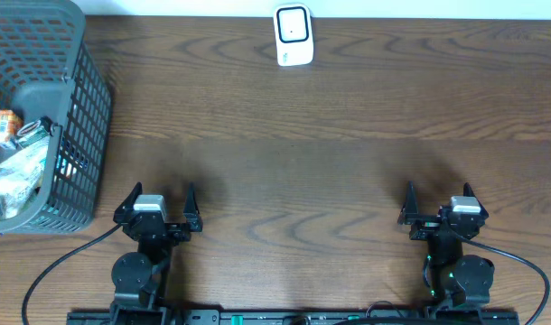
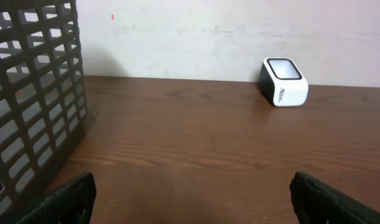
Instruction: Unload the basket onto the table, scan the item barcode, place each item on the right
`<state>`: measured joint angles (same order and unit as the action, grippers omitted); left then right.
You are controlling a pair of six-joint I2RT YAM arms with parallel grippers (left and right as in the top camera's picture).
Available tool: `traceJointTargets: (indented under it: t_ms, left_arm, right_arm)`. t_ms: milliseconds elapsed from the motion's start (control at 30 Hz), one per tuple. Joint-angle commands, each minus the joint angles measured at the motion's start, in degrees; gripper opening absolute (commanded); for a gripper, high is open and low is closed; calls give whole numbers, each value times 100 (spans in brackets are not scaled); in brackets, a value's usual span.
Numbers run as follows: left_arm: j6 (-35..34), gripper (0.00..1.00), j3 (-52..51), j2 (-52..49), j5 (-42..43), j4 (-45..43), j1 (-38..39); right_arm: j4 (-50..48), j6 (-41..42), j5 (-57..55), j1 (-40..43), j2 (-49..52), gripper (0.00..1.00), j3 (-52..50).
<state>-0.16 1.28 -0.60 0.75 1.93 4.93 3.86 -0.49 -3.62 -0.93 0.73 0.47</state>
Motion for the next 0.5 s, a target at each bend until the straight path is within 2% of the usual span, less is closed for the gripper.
traceJointTargets:
  t_ms: [0,167,333,467]
  left_arm:
    - [-28,98,-105,33,-55,229,-26]
    - [-199,98,-105,33,107,208,-24]
    - [-2535,97,-101,31,1694,63,-22]
    - [-3541,97,-101,31,1827,-44,-24]
  right_arm:
    - [15,-44,11,13,-42,99,-15]
    - [15,-44,11,13,-42,99,-15]
    - [15,-44,11,13,-42,99,-15]
    - [15,-44,11,13,-42,99,-15]
